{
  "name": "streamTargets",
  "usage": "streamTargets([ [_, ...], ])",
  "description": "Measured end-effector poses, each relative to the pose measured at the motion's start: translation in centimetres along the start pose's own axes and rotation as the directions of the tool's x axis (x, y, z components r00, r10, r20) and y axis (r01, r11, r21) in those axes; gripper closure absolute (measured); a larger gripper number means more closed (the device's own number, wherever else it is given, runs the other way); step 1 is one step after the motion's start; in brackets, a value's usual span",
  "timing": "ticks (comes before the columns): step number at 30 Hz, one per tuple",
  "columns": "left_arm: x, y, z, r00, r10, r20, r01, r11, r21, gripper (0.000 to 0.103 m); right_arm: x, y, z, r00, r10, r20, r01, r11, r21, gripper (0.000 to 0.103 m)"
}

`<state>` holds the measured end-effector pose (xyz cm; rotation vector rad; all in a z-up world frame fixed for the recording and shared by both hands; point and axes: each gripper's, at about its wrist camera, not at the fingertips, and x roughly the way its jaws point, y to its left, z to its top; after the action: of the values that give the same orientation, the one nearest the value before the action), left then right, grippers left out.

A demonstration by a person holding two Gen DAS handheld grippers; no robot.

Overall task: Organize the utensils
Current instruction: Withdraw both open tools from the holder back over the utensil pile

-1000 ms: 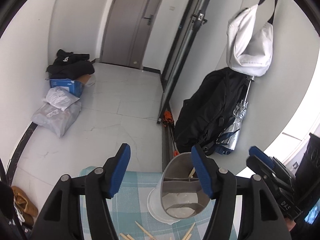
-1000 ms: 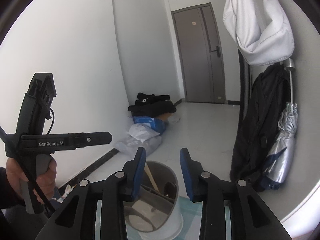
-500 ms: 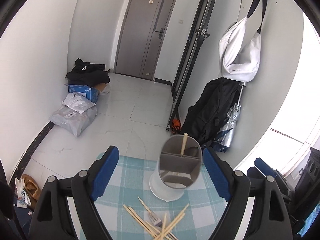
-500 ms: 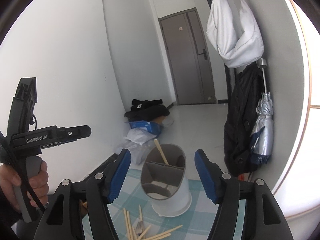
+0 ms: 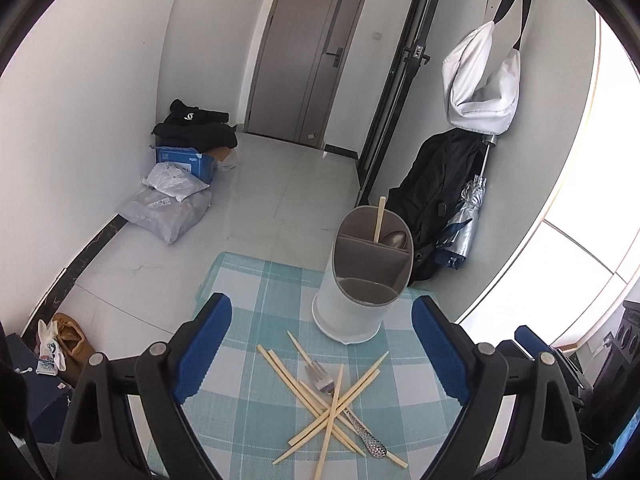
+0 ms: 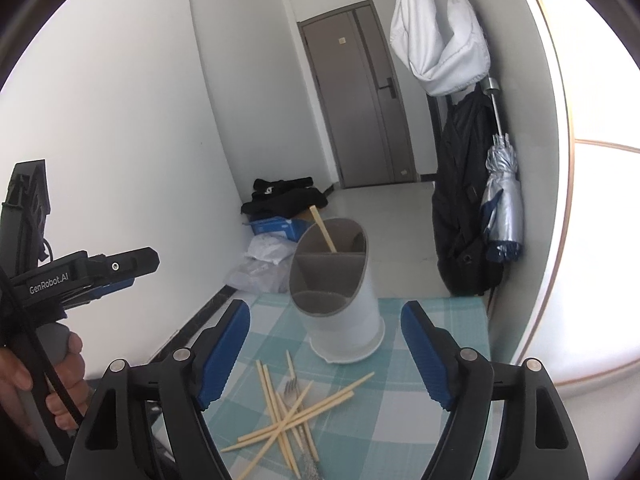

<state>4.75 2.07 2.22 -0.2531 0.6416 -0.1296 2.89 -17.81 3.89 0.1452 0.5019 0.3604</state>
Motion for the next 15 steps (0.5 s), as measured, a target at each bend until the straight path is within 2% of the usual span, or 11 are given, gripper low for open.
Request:
streamTargets([
  [2, 0.1, 0.0, -0.6, 1.000, 0.017, -0.007, -0.017, 1.000, 0.000, 0.013, -0.2, 0.2, -0.7, 1.000, -0.010, -0.012, 0.010, 1.000, 0.004, 0.019],
  [6, 0.2, 0.2, -2.0, 1.000, 0.029, -0.013, -0.029, 1.000, 0.001, 0.012, -0.3, 0.3, -2.1, 0.999, -0.022, -0.041, 0.022, 1.000, 0.011, 0.019],
  [9, 0.6, 0.4, -3.2, 0.999, 0.030, -0.025, -0.030, 1.000, 0.000, 0.007, -0.2, 0.1, -3.0, 0.997, -0.034, -0.067, 0.034, 0.999, 0.008, 0.018],
  [15, 1.0, 0.7, -5.6, 0.998, 0.056, -0.033, -0.054, 0.996, 0.072, 0.006, 1.1, -0.6, -4.2, 0.987, -0.069, -0.142, 0.072, 0.997, 0.016, 0.018],
])
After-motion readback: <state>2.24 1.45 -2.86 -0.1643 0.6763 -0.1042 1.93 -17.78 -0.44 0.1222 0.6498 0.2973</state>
